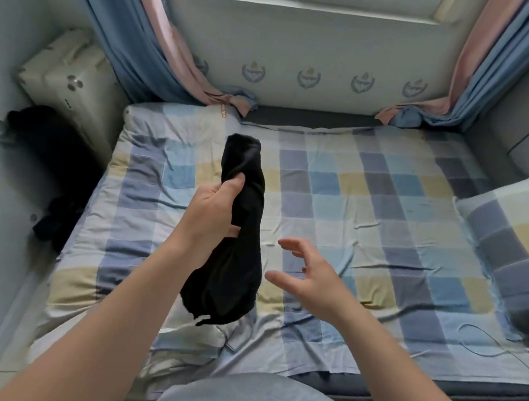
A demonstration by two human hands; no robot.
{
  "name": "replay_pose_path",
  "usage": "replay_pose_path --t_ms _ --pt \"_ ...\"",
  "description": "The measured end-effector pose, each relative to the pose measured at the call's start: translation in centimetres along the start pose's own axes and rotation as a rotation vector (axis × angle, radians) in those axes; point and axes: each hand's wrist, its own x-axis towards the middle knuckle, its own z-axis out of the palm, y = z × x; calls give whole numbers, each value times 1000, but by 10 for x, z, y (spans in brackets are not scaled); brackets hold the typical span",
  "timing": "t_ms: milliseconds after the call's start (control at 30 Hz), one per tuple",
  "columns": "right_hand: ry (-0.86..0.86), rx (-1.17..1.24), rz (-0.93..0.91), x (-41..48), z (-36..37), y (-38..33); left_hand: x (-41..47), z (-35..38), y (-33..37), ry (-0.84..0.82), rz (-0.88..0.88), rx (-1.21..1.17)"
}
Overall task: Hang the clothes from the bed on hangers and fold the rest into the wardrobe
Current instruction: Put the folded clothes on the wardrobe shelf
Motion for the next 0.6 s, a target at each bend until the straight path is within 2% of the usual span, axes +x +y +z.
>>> replay_pose_path --t_ms 67,167,433,500,600 --pt "-51 -27 31 -1 -14 17 0 24 -1 26 11 -40" --pt "-39 -154 50 -2 -32 44 -2 58 -2 75 41 -124" --pt "218 -388 334 -9 -109 156 4 110 -4 220 55 -296" --pt "222 -353 353 -10 -132 173 8 118 -7 249 22 -297" --pt "215 -223 268 -4 -156 176 12 131 -18 213 -42 -215"
